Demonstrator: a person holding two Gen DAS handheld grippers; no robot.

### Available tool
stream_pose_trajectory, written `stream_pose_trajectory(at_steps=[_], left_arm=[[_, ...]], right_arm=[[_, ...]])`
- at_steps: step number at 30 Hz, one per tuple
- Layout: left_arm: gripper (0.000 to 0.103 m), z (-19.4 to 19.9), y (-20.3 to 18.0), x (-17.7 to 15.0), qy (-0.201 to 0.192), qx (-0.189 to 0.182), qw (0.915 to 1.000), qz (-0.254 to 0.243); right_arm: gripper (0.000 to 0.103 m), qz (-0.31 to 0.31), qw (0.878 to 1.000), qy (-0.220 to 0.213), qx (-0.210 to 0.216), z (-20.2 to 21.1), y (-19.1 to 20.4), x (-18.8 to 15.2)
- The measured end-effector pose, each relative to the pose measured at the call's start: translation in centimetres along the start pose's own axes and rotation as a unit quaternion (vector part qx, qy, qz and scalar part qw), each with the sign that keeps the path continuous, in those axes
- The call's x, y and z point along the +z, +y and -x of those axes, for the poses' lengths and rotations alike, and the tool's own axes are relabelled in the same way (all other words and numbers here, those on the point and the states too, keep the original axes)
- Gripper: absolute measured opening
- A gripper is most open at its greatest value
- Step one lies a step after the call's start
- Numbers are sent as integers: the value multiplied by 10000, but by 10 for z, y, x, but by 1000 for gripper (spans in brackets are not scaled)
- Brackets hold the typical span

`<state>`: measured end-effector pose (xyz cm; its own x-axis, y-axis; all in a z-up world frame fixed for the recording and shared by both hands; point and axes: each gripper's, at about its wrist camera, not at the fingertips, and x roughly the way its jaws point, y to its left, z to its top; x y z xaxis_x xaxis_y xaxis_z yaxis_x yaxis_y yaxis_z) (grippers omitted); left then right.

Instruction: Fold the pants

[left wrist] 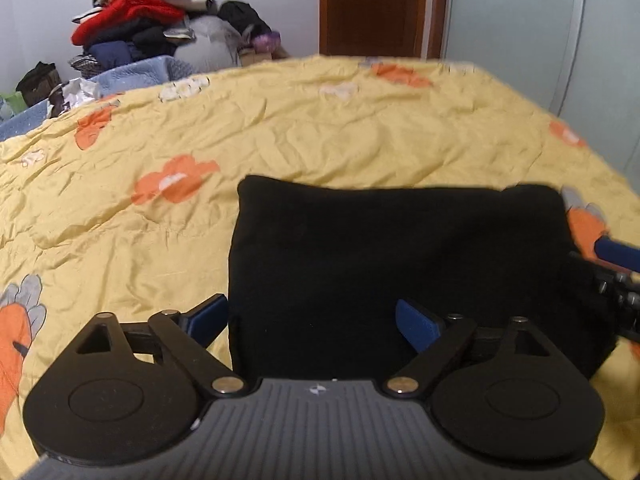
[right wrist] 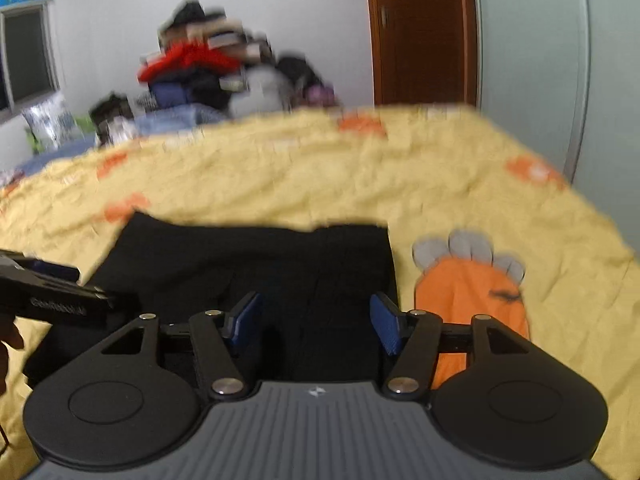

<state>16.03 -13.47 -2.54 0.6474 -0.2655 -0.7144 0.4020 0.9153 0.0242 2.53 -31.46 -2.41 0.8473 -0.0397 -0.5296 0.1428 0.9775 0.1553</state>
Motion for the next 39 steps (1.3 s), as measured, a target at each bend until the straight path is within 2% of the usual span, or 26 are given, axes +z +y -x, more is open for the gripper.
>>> stream_pose_trajectory(at_steps=[2, 3, 5, 8, 14, 16, 21, 24, 26, 28, 30, 33, 36, 39], left_arm=[[96, 1, -2, 0, 7, 14, 10000, 46], [96, -3, -5, 0, 86, 33, 10000, -16], [96, -8, -9, -2, 237, 173, 9995, -116], [98, -7, -11, -6, 154, 236, 9995, -132], [97, -1, -12, -8, 167, 291, 9994, -106], [97, 4, -11, -9, 143, 293, 9994, -153], [97, 13, 12, -14, 81, 127, 9995, -265], [97, 6, 47, -15, 263, -468, 9985, 58], [97, -3, 71, -15, 417, -895, 9940, 474], [97, -13, 90, -15, 533, -1211, 9873, 877], [98, -18, 99, -13, 477, -1436, 9826, 1081], [99, -24, 95, -8, 499, -1690, 9787, 1057], [101, -30, 83, -3, 500, -1884, 9773, 825], [101, -35, 72, -2, 390, -2072, 9748, 733]], right_arm=[[59, 163, 9991, 347, 156, -12, 6, -7], [59, 322, 9987, 383, -5, -18, 8, -11], [60, 468, 9983, 297, -186, -16, 11, -13], [60, 279, 9991, 246, -195, -7, 12, -12], [62, 294, 9995, 49, -139, 13, 17, -12], [72, 104, 9999, 28, -4, 14, 3, -8], [73, -483, 9934, 414, 958, -1, -49, 7], [73, -808, 9852, 880, 1230, -23, -80, 11], [73, -969, 9785, 1128, 1427, -37, -96, 10], [74, -1129, 9700, 1131, 1833, -42, -104, 10], [75, -1182, 9612, 1183, 2193, -49, -108, 11], [77, -1454, 9445, 1216, 2682, -62, -114, 11], [77, -1954, 9146, 1312, 3290, -77, -123, 10], [77, -1960, 9055, 1260, 3547, -86, -124, 11]])
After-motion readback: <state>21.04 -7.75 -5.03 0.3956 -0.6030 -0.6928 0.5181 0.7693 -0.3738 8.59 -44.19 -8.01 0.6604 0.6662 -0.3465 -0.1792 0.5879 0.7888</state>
